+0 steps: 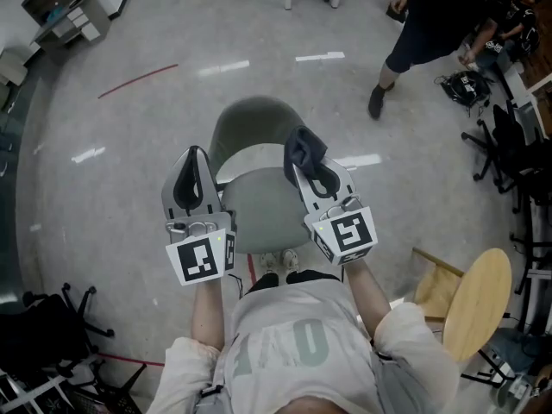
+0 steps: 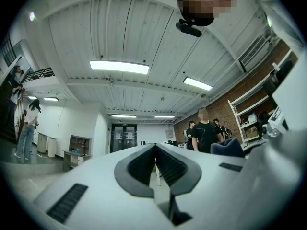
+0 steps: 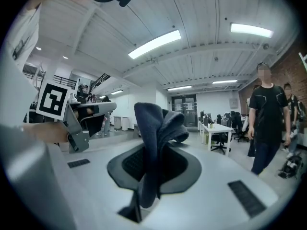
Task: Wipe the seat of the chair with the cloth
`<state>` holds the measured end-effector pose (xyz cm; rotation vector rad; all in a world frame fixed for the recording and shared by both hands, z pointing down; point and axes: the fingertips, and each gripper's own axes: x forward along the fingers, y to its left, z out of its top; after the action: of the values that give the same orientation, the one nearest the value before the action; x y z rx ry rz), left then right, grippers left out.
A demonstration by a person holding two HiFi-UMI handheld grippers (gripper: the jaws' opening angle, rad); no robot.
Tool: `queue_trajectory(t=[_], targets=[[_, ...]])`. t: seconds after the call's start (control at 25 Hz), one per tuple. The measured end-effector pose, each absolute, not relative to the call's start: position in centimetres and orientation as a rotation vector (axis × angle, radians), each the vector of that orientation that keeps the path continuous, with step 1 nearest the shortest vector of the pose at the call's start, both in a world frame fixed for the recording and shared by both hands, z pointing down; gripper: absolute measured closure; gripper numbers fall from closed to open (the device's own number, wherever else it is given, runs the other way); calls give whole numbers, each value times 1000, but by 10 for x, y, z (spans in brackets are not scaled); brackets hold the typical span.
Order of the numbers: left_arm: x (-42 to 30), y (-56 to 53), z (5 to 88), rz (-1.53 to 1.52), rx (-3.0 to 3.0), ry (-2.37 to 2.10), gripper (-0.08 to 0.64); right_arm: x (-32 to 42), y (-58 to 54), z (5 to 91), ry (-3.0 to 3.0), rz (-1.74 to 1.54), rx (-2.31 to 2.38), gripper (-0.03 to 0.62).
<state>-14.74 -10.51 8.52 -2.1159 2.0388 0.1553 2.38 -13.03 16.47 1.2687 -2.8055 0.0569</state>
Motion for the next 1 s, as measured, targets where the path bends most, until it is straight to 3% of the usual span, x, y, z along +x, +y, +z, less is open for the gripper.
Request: queue_trajectory(t=[0.32,1.0], targets=[[-154,-127,142,114,-2113,2089,545,-15,-175,213,-2851,208,1095,543],[-222,-101,414,39,-2067,2353,545,-154,-177,534,-2644,1008,659,543]])
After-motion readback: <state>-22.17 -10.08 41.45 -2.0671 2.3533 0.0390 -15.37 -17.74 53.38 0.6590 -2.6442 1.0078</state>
